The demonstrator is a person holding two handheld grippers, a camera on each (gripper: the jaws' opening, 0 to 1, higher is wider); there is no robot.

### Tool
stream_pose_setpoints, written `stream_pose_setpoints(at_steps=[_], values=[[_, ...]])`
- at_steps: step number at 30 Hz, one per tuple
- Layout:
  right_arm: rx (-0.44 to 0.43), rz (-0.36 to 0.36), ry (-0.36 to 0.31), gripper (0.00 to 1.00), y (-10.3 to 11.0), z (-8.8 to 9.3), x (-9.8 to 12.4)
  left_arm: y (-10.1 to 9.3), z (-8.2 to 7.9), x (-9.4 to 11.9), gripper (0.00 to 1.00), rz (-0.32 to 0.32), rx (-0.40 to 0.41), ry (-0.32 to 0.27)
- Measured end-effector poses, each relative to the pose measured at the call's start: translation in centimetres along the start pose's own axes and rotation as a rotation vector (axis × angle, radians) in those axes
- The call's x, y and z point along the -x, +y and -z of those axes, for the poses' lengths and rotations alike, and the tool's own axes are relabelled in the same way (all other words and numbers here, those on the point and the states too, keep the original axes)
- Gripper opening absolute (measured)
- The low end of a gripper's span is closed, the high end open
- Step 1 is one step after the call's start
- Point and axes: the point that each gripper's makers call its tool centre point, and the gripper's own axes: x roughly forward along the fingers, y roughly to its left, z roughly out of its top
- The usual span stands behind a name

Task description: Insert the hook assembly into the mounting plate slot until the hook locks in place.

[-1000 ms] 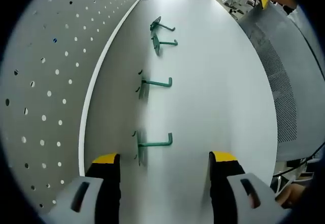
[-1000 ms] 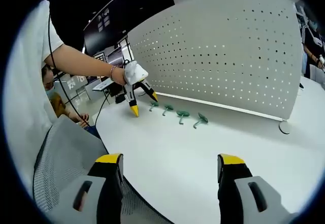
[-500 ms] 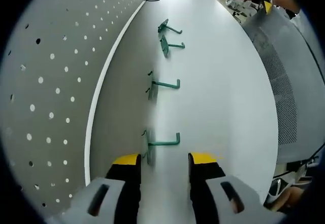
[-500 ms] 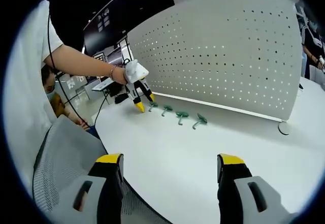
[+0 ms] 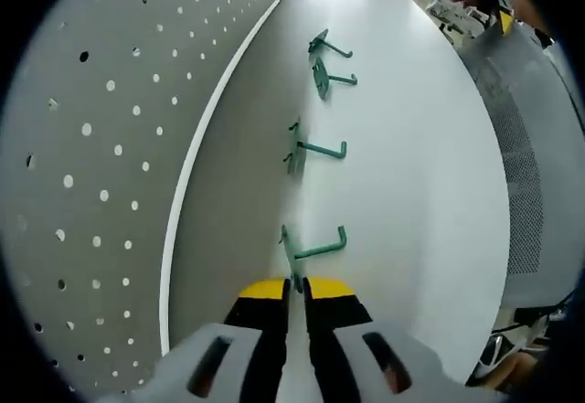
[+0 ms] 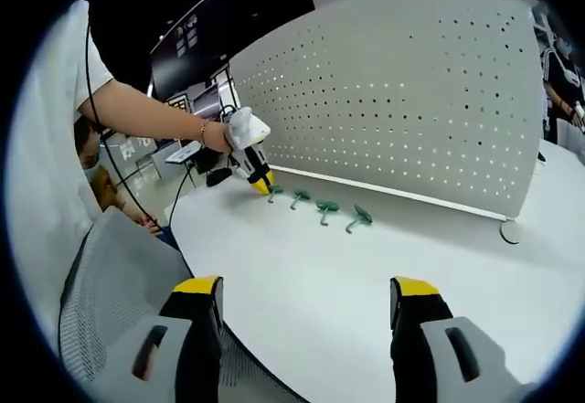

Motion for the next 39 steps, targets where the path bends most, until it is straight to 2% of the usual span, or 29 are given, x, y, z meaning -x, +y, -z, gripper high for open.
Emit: stream_pose_setpoints(at_steps=[11,27,33,34,35,36,37,39], values=[[-0.004,0.002,-0.004,0.71,0.04,0.02,0.15,0.15,0.01,0.06,0.04,-0.038,-0.005,0.002],[-0.003,0.006,-0.01,0.71,0.0,-0.17,0.27,0.19,0.06,0.18,0.03,-0.044,-0.021,-0.004],[0.0,0.007,-0.011,0.71,-0.11,-0.27,0.25,0.34,0.18,0.23,0.03,-0.049,-0.003,-0.03],[0.001,0.007,-0.011,0.71,-0.13,-0.31,0.27,0.67,-0.2,0.43,0.01,-0.076,-0.013,-0.059],[0.001,0.008,-0.012,0.71,-0.15,-0.36,0.31,0.4,-0.26,0.63,0.01,-0.069,-0.002,-0.07],[-0.001,0.01,-0.016,0.71,-0.2,-0.45,0.36,0.76,-0.55,0.76,0.01,-0.087,0.021,-0.096],[0.0,0.011,-0.017,0.71,-0.21,-0.5,0.38,0.39,-0.47,0.88,0.01,-0.059,0.038,-0.1],[0.001,0.011,-0.016,0.71,-0.22,-0.49,0.36,0.06,-0.28,0.97,0.01,-0.057,0.026,-0.097]])
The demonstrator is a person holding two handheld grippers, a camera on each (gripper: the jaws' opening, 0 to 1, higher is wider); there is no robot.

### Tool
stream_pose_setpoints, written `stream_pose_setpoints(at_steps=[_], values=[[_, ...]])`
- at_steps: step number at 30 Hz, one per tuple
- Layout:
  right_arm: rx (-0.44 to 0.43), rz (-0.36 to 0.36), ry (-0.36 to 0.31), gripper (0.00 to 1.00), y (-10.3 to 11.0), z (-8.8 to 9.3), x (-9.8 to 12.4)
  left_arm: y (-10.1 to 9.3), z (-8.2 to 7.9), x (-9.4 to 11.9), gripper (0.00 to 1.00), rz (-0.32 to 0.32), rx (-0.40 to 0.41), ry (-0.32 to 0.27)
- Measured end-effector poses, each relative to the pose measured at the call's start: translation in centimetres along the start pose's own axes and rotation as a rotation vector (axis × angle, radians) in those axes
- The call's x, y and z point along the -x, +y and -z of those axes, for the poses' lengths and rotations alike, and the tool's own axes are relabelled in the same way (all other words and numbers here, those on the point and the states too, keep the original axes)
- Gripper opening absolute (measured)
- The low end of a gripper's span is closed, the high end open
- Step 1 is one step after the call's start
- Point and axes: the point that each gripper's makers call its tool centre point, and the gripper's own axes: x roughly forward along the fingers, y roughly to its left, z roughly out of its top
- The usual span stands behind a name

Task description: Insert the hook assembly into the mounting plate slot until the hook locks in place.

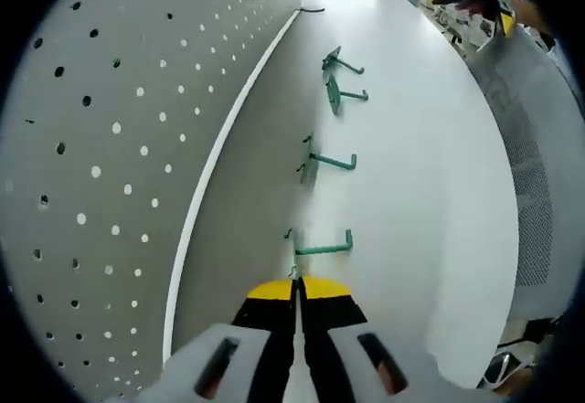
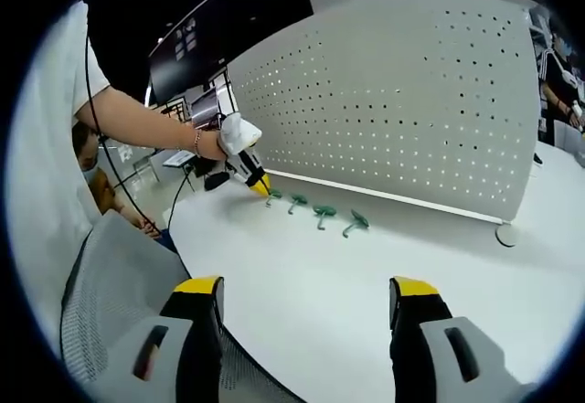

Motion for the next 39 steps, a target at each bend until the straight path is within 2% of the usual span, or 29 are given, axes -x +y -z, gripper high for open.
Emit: stream_pose_setpoints(at_steps=[5,21,30,32,34,39], values=[[-0.001,0.002,-0.005,0.71,-0.1,-0.1,0.0,-0.4,0.9,-0.4,0.01,0.011,-0.011,0.024],[-0.006,0.005,-0.005,0.71,-0.2,0.1,0.0,-0.1,0.4,-0.5,0.01,0.003,0.02,-0.012],[-0.004,0.002,-0.009,0.71,-0.1,-0.1,0.0,-0.1,-0.4,0.0,0.01,-0.024,0.076,-0.108],[-0.002,0.002,-0.012,0.71,-0.1,-0.2,-0.1,0.1,-0.7,0.3,0.01,-0.042,0.089,-0.135],[-0.001,0.002,-0.012,0.71,0.0,-0.3,-0.1,0.0,-1.3,0.6,0.01,-0.05,0.141,-0.188],[0.001,0.001,-0.017,0.71,0.0,-0.4,0.0,-0.3,-1.9,1.4,0.01,-0.061,0.171,-0.247]])
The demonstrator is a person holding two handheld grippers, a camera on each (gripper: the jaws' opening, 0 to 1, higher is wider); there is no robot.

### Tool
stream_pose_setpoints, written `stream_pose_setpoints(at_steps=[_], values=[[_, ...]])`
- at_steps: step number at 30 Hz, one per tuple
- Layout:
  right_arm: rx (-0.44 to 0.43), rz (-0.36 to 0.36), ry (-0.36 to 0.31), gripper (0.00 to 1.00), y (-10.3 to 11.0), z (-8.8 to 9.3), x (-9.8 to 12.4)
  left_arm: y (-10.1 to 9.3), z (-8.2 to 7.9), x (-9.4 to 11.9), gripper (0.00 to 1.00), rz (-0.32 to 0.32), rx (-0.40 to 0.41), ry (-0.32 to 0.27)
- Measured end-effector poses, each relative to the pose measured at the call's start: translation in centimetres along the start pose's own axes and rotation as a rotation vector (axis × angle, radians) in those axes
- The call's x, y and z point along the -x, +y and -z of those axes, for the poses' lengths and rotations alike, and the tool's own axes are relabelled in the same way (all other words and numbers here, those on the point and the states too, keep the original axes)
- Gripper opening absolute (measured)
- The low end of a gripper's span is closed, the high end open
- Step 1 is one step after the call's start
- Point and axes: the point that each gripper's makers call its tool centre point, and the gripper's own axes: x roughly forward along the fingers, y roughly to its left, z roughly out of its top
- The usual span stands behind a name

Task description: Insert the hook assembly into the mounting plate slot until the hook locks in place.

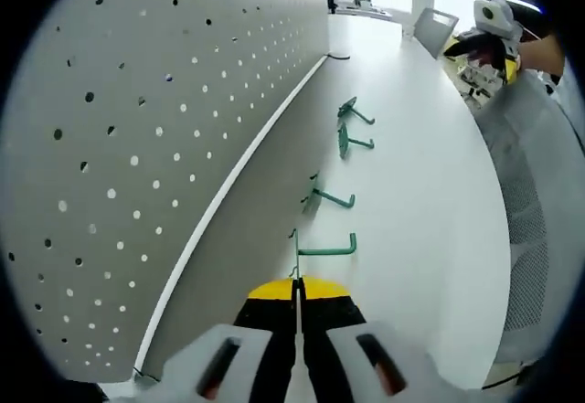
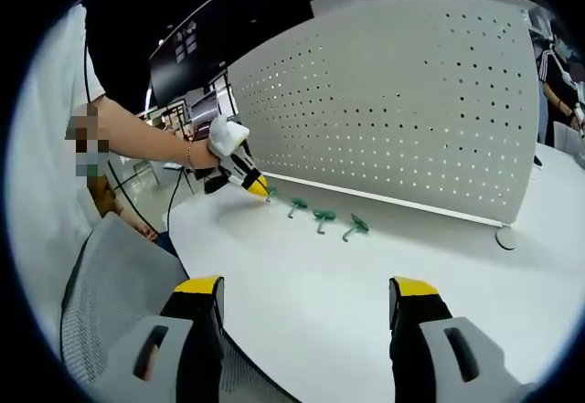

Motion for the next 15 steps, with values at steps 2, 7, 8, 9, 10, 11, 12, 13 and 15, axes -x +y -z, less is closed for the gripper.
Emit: stream_pose_setpoints(at_steps=[2,7,8,9,10,11,12,13,15], values=[[0.0,-0.001,-0.002,0.71,0.0,-0.1,0.0,-0.2,-0.4,0.2,0.01,-0.002,0.016,-0.025],[-0.003,-0.002,-0.012,0.71,0.1,-0.4,-0.1,-0.6,-1.6,0.8,0.01,-0.019,0.062,-0.106],[-0.003,-0.002,-0.012,0.71,0.1,-0.4,-0.1,-0.8,-1.8,1.0,0.01,-0.02,0.073,-0.119],[-0.003,-0.003,-0.015,0.71,0.1,-0.5,-0.1,-0.8,-2.1,1.2,0.01,-0.028,0.075,-0.133],[-0.003,-0.003,-0.017,0.71,0.1,-0.6,-0.1,-0.8,-2.3,1.4,0.01,-0.032,0.078,-0.143],[-0.002,-0.003,-0.018,0.71,0.1,-0.6,-0.1,-0.9,-2.6,1.6,0.01,-0.035,0.08,-0.158],[-0.002,-0.004,-0.018,0.71,0.2,-0.7,-0.1,-1.0,-2.7,1.6,0.01,-0.036,0.081,-0.162],[-0.002,-0.005,-0.019,0.71,0.2,-0.7,-0.1,-1.2,-3.0,1.8,0.01,-0.036,0.085,-0.176],[0.0,-0.006,-0.022,0.71,0.2,-0.8,-0.2,-1.5,-3.6,2.2,0.01,-0.04,0.09,-0.2]])
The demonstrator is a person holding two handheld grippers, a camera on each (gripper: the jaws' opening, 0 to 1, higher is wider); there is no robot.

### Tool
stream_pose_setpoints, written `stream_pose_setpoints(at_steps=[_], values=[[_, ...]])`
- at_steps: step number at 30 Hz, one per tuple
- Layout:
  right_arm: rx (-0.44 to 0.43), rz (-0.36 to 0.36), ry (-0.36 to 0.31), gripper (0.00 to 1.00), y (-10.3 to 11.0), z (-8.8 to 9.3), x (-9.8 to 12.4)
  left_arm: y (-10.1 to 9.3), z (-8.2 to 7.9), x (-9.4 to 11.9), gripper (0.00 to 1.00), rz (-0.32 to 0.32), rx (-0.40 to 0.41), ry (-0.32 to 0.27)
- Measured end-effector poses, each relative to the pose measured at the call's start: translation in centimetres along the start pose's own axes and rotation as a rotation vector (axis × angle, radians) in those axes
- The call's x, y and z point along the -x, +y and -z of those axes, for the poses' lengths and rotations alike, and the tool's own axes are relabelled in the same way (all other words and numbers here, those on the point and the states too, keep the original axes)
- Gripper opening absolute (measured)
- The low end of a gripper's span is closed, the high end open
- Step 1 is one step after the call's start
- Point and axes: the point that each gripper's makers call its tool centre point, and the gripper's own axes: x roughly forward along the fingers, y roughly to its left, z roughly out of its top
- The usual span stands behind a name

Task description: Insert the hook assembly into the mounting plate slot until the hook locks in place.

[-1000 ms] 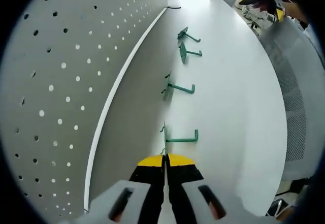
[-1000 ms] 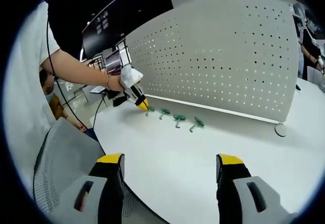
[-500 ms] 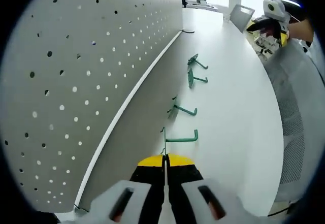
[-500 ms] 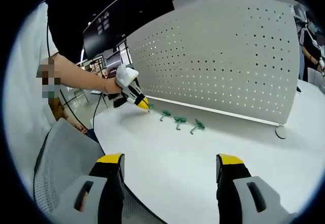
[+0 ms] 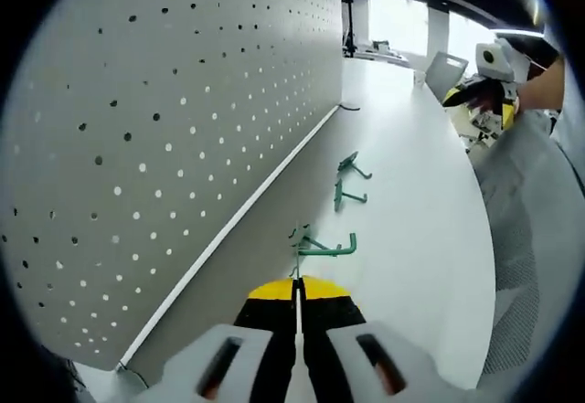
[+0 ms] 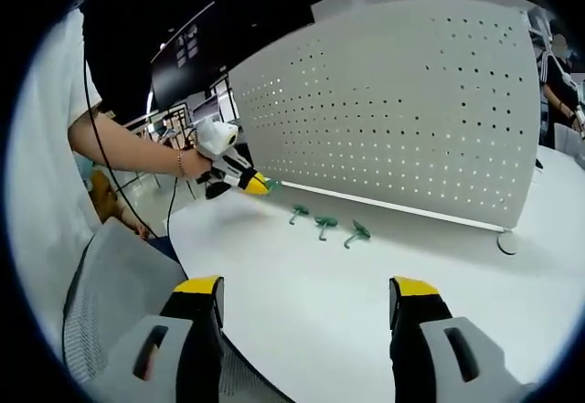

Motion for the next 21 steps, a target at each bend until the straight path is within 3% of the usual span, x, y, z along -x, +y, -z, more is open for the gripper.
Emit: stream_pose_setpoints(at_steps=[21], values=[[0.018,-0.005,-0.053,0.71,0.4,-2.2,0.1,-2.6,-7.1,3.3,0.01,-0.063,0.075,-0.263]])
